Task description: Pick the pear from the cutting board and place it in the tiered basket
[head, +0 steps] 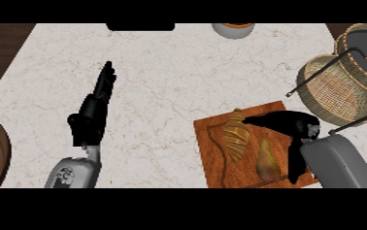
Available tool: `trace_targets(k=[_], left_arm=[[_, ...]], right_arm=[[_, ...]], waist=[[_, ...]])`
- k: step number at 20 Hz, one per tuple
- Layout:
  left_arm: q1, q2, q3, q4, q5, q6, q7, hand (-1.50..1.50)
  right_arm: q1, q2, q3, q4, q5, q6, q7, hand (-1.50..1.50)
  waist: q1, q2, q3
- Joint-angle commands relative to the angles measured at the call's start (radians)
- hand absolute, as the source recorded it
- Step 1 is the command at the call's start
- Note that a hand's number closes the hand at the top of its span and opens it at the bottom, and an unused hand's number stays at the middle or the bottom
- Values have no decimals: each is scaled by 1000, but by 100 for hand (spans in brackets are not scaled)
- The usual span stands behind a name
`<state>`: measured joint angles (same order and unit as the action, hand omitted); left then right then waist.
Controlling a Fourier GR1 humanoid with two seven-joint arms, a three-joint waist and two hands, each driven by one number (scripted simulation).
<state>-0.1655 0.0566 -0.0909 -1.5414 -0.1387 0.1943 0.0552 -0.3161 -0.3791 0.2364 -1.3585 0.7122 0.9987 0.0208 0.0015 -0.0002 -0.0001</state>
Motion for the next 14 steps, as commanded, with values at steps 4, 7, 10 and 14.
trace_targets(k=[4,7,10,14], left_arm=[[33,-7,-7,-48,-31,0,30,0],[3,-31,1,30,-28,1,-30,0],[39,-6,42,35,1,-22,-87,0],[33,4,33,-21,-1,-44,-21,0]], right_arm=[[55,89,-5,-20,37,-7,54,-150],[68,92,-13,1,40,-39,9,-150],[86,103,-18,18,66,-97,0,-150],[86,80,11,33,127,-223,-99,150]], waist=[[-2,-1,0],[-2,0,0],[-1,0,0],[1,0,0]])
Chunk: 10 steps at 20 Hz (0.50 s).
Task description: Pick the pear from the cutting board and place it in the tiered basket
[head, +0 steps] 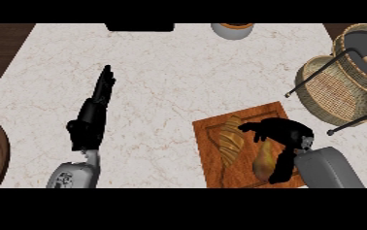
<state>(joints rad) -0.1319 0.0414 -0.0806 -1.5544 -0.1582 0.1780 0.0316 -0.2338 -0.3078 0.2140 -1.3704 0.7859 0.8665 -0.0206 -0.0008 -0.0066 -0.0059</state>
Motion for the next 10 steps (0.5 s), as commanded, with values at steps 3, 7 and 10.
trace_targets(k=[3,7,10], left_arm=[[8,-15,-24,-51,-24,18,45,0],[18,-10,-11,-36,-14,6,38,0],[-6,0,11,-34,-8,12,48,0]], right_arm=[[27,-2,109,33,128,-204,-121,150],[79,-123,87,-37,175,-266,-210,150],[196,-310,146,-156,312,-469,-318,150]], waist=[[6,7,6],[0,5,6],[-35,-3,7]])
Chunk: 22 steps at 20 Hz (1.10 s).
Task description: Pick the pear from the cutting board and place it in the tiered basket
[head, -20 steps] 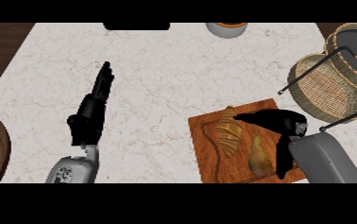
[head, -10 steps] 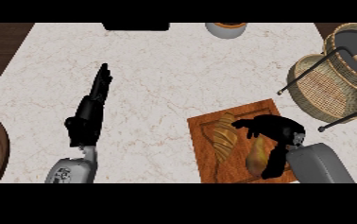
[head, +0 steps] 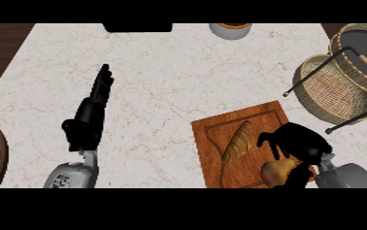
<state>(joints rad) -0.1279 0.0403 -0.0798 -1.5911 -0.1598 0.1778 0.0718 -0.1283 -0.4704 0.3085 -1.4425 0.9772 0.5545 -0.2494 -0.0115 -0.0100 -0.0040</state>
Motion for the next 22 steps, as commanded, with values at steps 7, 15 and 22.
trace_targets(k=[7,15,22], left_arm=[[-4,16,30,13,20,-12,-7,0],[29,-6,10,-14,1,9,-10,0],[36,6,15,-13,-1,-1,-14,0]], right_arm=[[305,-361,-176,-65,139,-617,-282,150],[464,-445,-521,-203,-177,-647,-386,150],[492,-519,-821,-340,-474,-406,-404,150]], waist=[[-28,5,5],[-29,0,3],[-21,0,2]])
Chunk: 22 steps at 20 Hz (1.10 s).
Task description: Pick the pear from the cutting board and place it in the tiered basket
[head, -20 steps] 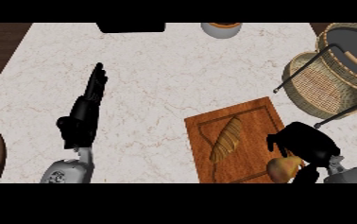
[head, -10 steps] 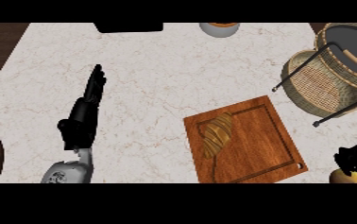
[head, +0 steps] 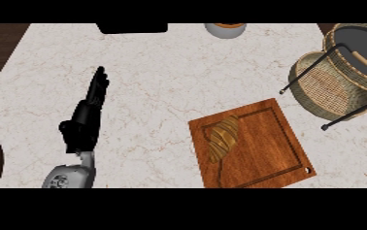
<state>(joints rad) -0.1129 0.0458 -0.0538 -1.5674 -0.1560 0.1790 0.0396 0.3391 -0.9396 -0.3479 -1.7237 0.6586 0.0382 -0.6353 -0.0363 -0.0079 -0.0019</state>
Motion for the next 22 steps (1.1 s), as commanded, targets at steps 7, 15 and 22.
trace_targets(k=[7,15,22], left_arm=[[-9,13,2,-54,13,-26,55,0],[-20,-20,-28,-3,-10,-15,-5,0],[-8,-7,-17,-24,-5,-30,18,0]], right_arm=[[-8,-118,-417,-69,-322,403,41,150],[-231,-176,-336,34,-606,633,299,150],[-427,-125,-176,57,-502,530,406,150]], waist=[[22,4,1],[53,11,1],[54,10,2]])
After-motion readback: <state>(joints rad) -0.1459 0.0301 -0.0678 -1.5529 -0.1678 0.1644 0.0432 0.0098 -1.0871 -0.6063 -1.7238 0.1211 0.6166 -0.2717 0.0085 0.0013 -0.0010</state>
